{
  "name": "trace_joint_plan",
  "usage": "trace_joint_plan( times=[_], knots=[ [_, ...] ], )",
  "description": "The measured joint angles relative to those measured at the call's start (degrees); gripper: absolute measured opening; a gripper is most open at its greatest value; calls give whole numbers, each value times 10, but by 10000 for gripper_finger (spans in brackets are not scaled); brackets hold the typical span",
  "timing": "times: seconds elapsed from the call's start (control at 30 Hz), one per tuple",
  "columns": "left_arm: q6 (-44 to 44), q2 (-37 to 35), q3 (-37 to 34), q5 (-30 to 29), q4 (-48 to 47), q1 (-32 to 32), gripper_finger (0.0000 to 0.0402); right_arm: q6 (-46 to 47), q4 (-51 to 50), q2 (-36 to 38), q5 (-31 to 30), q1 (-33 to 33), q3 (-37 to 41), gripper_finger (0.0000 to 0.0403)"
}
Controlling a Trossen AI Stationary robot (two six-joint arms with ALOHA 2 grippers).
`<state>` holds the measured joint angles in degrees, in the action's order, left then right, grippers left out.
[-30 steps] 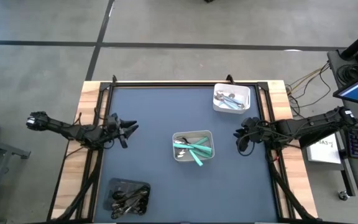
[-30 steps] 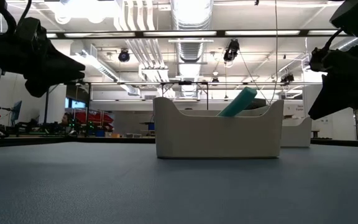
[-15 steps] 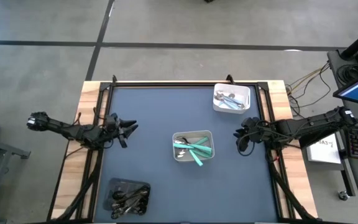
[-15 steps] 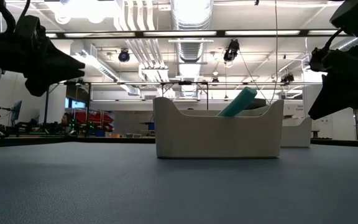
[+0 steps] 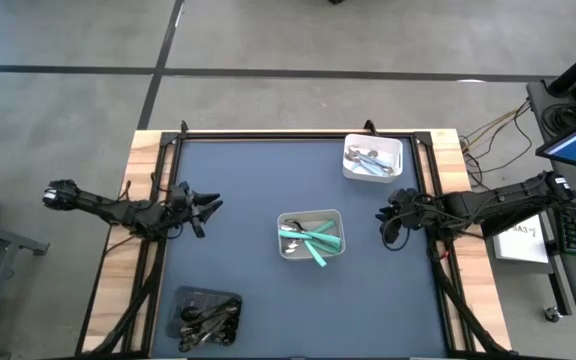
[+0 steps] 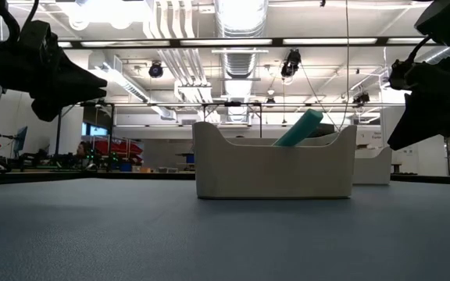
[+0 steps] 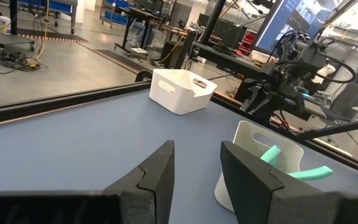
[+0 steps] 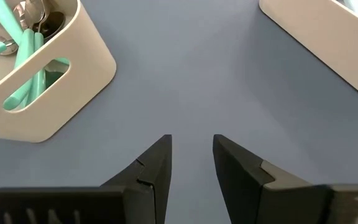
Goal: Sort silverware by color (type)
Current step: Return to Home Position
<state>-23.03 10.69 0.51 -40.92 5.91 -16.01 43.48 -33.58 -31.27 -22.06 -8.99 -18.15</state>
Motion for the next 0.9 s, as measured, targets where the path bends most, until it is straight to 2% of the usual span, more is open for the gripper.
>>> trace_joint_plan(
  times=[0.9],
  knots=[
    [0, 1, 7, 0, 4, 0, 114, 0, 0, 0, 0, 0, 0, 109]
  ],
)
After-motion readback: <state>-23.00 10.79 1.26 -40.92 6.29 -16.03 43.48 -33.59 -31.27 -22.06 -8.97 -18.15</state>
